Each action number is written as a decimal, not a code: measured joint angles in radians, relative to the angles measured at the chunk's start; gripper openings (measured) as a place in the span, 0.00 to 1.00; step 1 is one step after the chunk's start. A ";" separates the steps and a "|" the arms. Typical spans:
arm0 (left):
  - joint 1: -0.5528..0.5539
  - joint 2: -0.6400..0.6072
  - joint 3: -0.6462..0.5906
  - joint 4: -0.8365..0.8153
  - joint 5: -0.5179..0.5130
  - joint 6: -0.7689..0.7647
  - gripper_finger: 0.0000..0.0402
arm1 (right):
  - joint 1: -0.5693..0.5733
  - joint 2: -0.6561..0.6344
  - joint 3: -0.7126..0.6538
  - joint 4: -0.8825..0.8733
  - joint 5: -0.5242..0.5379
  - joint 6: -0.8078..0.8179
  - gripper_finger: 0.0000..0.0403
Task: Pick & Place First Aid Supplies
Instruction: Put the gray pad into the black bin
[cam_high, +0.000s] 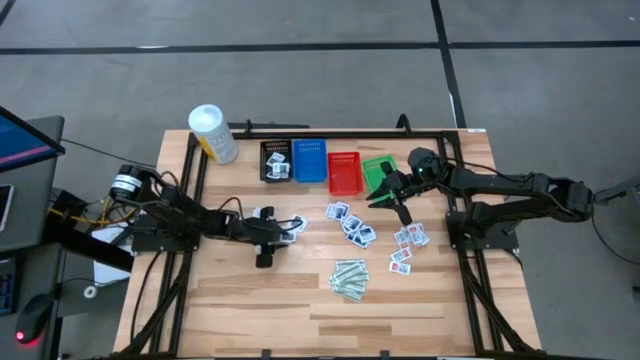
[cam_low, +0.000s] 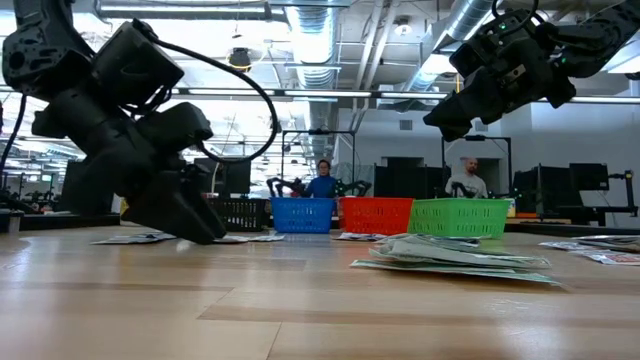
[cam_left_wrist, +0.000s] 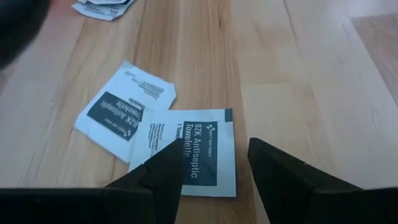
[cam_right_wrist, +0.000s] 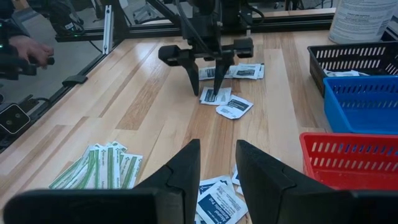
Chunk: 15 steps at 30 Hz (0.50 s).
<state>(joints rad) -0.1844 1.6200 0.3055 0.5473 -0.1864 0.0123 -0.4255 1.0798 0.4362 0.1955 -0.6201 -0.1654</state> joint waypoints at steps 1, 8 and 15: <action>0.000 0.003 0.000 0.002 0.001 -0.003 0.45 | 0.000 0.000 0.000 0.000 0.000 0.000 0.24; 0.000 0.003 -0.001 0.003 0.027 -0.043 0.31 | 0.000 0.000 0.000 0.000 0.000 0.000 0.24; 0.001 0.003 -0.002 0.005 0.029 -0.077 0.12 | 0.000 0.000 0.000 0.000 0.000 0.000 0.24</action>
<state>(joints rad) -0.1833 1.6226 0.3031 0.5526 -0.1573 -0.0643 -0.4255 1.0798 0.4362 0.1955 -0.6201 -0.1654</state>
